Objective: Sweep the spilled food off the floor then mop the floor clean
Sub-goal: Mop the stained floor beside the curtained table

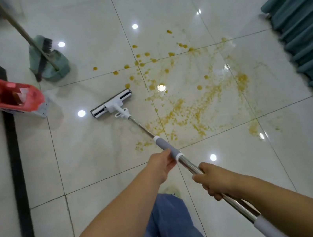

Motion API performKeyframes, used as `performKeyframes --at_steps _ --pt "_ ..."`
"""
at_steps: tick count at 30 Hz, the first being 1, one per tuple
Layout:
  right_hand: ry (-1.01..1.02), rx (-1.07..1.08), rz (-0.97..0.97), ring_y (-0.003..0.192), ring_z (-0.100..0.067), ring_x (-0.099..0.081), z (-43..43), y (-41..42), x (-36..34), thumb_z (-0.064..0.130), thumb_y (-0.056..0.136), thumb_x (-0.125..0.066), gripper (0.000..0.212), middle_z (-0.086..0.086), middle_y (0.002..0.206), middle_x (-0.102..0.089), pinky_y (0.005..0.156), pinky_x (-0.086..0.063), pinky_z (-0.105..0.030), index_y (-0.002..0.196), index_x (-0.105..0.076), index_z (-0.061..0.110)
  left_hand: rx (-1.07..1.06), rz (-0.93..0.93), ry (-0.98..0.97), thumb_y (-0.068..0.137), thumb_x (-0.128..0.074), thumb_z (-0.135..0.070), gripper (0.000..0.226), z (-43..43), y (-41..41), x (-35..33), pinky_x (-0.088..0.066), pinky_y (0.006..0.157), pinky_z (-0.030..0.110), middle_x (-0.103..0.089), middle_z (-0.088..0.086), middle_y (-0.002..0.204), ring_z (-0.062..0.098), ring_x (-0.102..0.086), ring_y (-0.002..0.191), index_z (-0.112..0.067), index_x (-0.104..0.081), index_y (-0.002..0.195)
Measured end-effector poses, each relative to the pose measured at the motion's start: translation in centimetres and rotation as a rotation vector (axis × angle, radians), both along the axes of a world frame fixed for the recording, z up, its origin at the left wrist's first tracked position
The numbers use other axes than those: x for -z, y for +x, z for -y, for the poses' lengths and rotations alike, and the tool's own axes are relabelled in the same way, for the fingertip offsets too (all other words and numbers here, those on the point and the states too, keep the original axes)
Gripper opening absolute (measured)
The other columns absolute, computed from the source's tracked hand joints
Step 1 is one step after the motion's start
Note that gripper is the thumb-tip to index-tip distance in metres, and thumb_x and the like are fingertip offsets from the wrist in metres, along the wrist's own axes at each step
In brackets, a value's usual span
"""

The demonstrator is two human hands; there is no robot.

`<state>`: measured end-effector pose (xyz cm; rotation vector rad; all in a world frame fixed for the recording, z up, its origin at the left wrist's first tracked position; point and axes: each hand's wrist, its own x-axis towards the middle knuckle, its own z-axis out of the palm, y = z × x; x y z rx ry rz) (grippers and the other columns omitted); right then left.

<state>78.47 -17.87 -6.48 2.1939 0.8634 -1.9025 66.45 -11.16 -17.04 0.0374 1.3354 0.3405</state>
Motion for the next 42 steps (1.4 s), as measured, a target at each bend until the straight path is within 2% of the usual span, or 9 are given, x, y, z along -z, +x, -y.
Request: performKeyframes --at_steps 4,8,12,17,24,28,31,34,42 --pt "-0.140 0.064 -0.042 0.053 -0.010 -0.051 0.4 2.5 0.2 0.027 0.097 -0.051 0.015 -0.004 0.074 -0.056 0.051 -0.048 -0.019 0.107 -0.049 0.016 -0.088 -0.006 -0.128 0.094 -0.056 -0.021 0.033 -0.9 3.1 0.5 -0.054 0.061 0.038 -0.058 0.017 0.083 0.026 -0.058 0.068 0.003 -0.048 0.116" --pt "-0.237 0.081 -0.011 0.049 -0.010 -0.048 0.0 4.4 -0.4 0.029 0.097 -0.051 0.019 -0.003 0.067 -0.054 0.049 -0.046 -0.021 0.104 -0.052 0.011 -0.162 0.013 -0.194 0.097 -0.052 -0.018 0.031 -2.0 5.8 0.5 -0.051 0.048 0.033 -0.050 0.012 0.073 0.020 -0.051 0.057 -0.002 -0.041 0.122" --pt "-0.132 -0.005 0.095 0.046 -0.010 -0.042 -3.0 4.7 -1.1 0.033 0.096 -0.050 0.021 -0.003 0.069 -0.049 0.043 -0.044 -0.020 0.102 -0.050 0.013 -0.155 0.022 -0.145 0.099 -0.046 -0.015 0.034 -5.4 6.8 0.3 -0.045 0.049 0.028 -0.046 0.008 0.070 0.015 -0.044 0.054 -0.007 -0.037 0.131" --pt "-0.117 -0.011 0.102 0.044 -0.013 -0.043 -9.3 1.6 -2.0 0.033 0.095 -0.050 0.021 -0.006 0.070 -0.050 0.041 -0.044 -0.025 0.097 -0.048 0.012 -0.084 0.038 -0.082 0.100 -0.043 -0.015 0.034 -12.2 4.2 -1.0 -0.045 0.054 0.029 -0.047 0.009 0.073 0.015 -0.046 0.057 -0.004 -0.035 0.132" --pt "-0.002 0.131 0.032 0.040 -0.011 -0.034 -24.4 -4.6 -0.5 0.030 0.097 -0.048 0.020 -0.004 0.062 -0.041 0.037 -0.034 -0.021 0.091 -0.046 0.010 -0.038 0.045 0.000 0.100 -0.043 -0.016 0.018 -28.9 -1.0 0.2 -0.045 0.056 0.029 -0.046 0.008 0.074 0.015 -0.045 0.057 -0.004 -0.036 0.111" --pt "0.089 0.206 -0.006 0.040 -0.014 -0.037 -33.3 -8.0 2.5 0.026 0.095 -0.048 0.019 -0.005 0.059 -0.042 0.037 -0.033 -0.019 0.087 -0.046 0.009 0.024 -0.047 0.072 0.100 -0.043 -0.017 0.016 -38.1 -3.7 2.5 -0.042 0.054 0.028 -0.044 0.007 0.070 0.014 -0.044 0.055 -0.003 -0.037 0.106" --pt "0.045 0.262 -0.024 0.041 -0.015 -0.039 -38.1 -10.1 4.6 0.025 0.095 -0.046 0.021 -0.006 0.057 -0.043 0.037 -0.035 -0.018 0.089 -0.048 0.006 0.053 -0.118 0.075 0.101 -0.041 -0.019 0.015 -42.3 -5.2 4.7 -0.042 0.051 0.027 -0.042 0.006 0.069 0.014 -0.041 0.053 -0.005 -0.037 0.105" --pt "-0.039 0.267 -0.058 0.042 -0.015 -0.037 -38.1 -10.2 5.6 0.024 0.096 -0.042 0.020 -0.006 0.056 -0.040 0.039 -0.035 -0.020 0.087 -0.046 0.006 0.101 -0.135 0.051 0.101 -0.040 -0.023 0.017 -42.3 -5.0 6.5 -0.043 0.042 0.026 -0.040 0.005 0.065 0.014 -0.039 0.050 -0.006 -0.038 0.102" --pt "-0.059 0.300 -0.069 0.047 -0.013 -0.033 -31.8 -5.8 5.6 0.027 0.100 -0.038 0.023 -0.004 0.060 -0.036 0.041 -0.030 -0.020 0.085 -0.044 0.009 0.168 -0.155 0.042 0.101 -0.039 -0.031 0.024 -36.5 -0.7 6.6 -0.044 0.050 0.029 -0.041 0.006 0.063 0.017 -0.041 0.049 -0.007 -0.038 0.103"
